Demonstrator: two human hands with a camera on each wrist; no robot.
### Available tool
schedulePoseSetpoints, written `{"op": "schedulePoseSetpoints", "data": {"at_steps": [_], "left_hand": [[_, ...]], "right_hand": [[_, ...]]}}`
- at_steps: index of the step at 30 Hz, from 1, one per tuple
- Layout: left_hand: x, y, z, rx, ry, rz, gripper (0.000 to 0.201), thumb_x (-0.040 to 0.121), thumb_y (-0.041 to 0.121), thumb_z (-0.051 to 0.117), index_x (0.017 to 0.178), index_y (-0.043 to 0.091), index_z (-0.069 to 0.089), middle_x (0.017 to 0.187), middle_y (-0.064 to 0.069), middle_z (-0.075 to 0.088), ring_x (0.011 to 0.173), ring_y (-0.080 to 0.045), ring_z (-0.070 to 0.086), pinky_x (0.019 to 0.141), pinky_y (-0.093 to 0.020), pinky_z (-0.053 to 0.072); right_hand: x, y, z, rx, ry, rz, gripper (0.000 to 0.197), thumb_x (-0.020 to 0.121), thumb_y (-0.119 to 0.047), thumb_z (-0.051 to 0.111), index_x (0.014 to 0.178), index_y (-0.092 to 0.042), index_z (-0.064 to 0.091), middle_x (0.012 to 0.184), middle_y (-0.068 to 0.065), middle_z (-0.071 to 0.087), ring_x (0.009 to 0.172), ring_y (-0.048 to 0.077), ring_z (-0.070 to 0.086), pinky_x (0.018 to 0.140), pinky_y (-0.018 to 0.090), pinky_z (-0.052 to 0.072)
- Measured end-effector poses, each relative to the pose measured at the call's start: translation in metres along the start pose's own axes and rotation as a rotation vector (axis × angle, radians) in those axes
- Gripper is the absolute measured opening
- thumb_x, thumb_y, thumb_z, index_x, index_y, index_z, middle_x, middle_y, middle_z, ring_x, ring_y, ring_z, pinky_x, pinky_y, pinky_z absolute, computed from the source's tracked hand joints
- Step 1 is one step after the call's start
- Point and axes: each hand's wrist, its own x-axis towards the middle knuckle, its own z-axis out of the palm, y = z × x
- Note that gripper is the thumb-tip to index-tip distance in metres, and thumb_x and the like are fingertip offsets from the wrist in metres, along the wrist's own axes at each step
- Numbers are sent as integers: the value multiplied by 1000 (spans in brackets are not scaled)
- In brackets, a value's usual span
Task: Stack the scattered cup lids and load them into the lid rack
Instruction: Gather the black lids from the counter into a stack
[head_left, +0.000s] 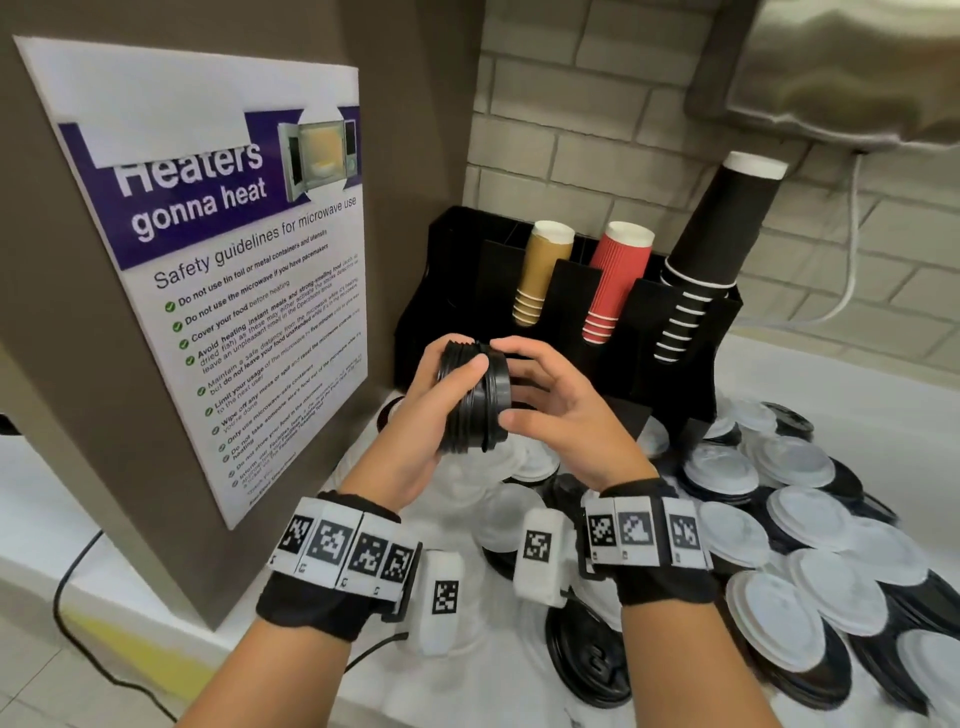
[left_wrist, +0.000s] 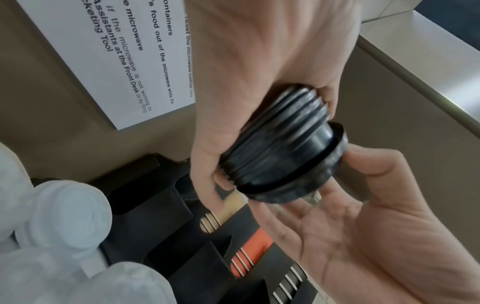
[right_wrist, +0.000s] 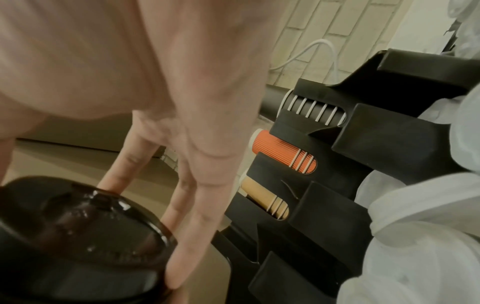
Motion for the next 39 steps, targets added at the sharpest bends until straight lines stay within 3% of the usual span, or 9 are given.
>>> {"op": "schedulePoseSetpoints", "data": {"at_steps": [7,12,16,18,21,27,32,37,39], "left_hand": [[-5,-1,6,-4,26,25,48,80,48,58,122,28,49,113,-5,59,90,-16,63,60,-29,52],[-8,-3,1,5,10,21,46,76,42,66,119,33,52,111,-3,63,92,-15,65,68,-33,54],[-5,5,-9,22,119,89,43,70,29,70,111,33,56,92,4,67,81,-9,66,62,-29,52],[-2,15,-14,52,194,143,40,68,30,71,105,37,56,89,6,62,77,-9,63,59,-29,49],[1,31,-21,56,233,197,43,61,34,74,99,39,55,92,3,59,83,-17,60,66,-36,51],[5,43,-26,84,244,203,35,66,31,71,94,45,57,95,6,61,89,-18,64,68,-36,54],[7,44,-25,85,242,191,37,62,32,72,93,46,57,96,6,60,82,-17,65,61,-35,55],[8,42,-32,98,242,188,43,66,27,70,105,38,55,86,12,63,77,-12,66,60,-34,55],[7,42,-33,98,246,196,41,67,27,70,104,37,55,81,15,64,76,-9,65,59,-30,53]], "right_hand": [[-7,-4,11,-18,44,-36,57,73,-9,74,122,-33,57,122,6,60,113,22,60,95,45,52],[-7,-4,14,-11,17,-42,58,75,-11,75,124,-34,57,124,4,59,114,19,60,93,37,53],[11,-7,16,-2,-59,6,41,94,-20,58,131,-36,51,125,-2,60,116,13,60,94,27,51],[31,-5,14,-133,-19,110,34,101,-30,45,134,-34,47,125,-2,59,116,12,57,96,26,48],[65,6,12,-573,-76,244,37,99,-25,50,135,-17,51,126,1,58,116,13,52,95,20,38],[112,54,47,-1198,-602,451,75,87,-37,64,150,-29,24,150,10,30,133,31,39,105,40,41],[139,83,65,-1364,-699,452,94,83,-31,71,153,-33,9,154,17,15,141,40,19,111,53,29],[144,94,73,-1351,-614,337,81,79,-26,77,147,-24,34,147,17,36,132,38,41,107,49,38],[146,84,69,-1372,-631,338,81,80,-30,76,147,-23,33,148,16,35,132,36,40,107,47,38]]}}
